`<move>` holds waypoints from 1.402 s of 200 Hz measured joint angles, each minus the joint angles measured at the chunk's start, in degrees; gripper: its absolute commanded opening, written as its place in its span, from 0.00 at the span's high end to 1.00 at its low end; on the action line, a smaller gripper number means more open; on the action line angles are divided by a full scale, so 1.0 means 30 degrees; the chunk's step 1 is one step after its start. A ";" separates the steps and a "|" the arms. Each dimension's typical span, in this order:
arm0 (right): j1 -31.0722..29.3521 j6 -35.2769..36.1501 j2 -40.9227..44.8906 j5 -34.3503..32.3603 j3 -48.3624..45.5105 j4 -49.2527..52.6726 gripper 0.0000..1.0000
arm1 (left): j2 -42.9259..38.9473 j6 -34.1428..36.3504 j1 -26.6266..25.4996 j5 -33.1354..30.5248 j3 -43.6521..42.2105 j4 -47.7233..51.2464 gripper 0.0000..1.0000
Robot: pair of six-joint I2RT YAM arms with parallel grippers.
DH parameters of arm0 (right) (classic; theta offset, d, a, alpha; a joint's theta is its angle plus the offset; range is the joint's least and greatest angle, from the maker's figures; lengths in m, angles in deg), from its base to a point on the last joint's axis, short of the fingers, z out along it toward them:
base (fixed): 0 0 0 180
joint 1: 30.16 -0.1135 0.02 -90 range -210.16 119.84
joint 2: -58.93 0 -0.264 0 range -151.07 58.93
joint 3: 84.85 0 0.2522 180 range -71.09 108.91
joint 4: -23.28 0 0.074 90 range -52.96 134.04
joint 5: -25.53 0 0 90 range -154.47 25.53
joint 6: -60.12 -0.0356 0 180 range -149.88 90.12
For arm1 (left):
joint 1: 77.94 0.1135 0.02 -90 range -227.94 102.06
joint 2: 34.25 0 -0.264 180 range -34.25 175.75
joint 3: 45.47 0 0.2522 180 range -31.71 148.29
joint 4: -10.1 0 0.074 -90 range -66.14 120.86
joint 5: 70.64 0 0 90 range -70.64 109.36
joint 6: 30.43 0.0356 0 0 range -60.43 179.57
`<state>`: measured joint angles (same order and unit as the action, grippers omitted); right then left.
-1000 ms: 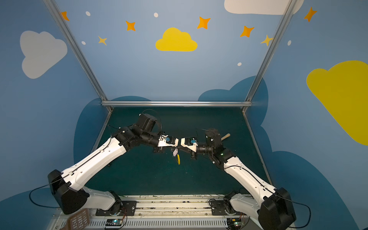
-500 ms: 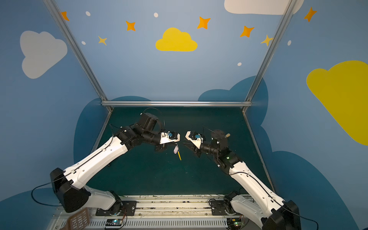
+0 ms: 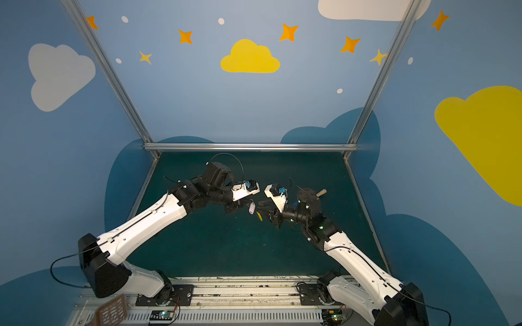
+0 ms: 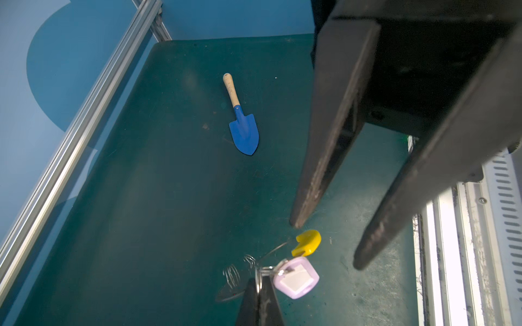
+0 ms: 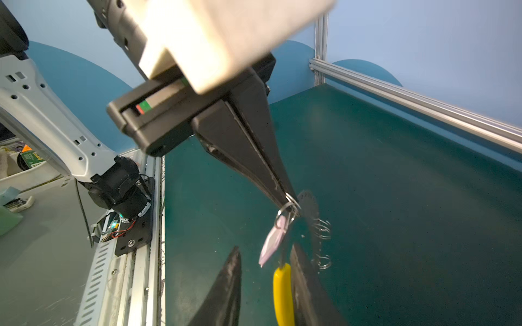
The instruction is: Put the keys on the keyring
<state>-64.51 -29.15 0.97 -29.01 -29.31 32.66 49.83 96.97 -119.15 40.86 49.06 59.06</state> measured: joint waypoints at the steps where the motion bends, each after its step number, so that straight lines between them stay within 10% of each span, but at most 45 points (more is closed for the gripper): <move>1: -0.0007 -0.0022 -0.0022 0.0007 0.0022 0.0007 0.69 | 0.0000 -0.0029 -0.0007 -0.0015 0.0000 0.0000 0.96; 158: -0.0517 -0.2463 -0.1596 -0.1974 0.0576 -0.1457 0.73 | 0.0015 -0.0656 -0.0357 -0.0648 0.0095 -0.0219 0.97; 226: -0.0554 -0.2637 -0.1639 -0.2193 0.0634 -0.1093 0.99 | 0.0036 -0.0648 -0.0357 -0.0896 0.0328 -0.0153 0.96; 280: -0.0619 -0.2878 -0.1064 -0.2907 0.0648 -0.0270 1.00 | 0.0051 -0.0066 -0.0401 -0.0831 0.0328 0.0000 0.97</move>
<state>-66.37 -37.78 -2.22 -37.73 -27.36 31.85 49.98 96.78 -120.36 38.36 50.05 59.06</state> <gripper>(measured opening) 0.055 0.049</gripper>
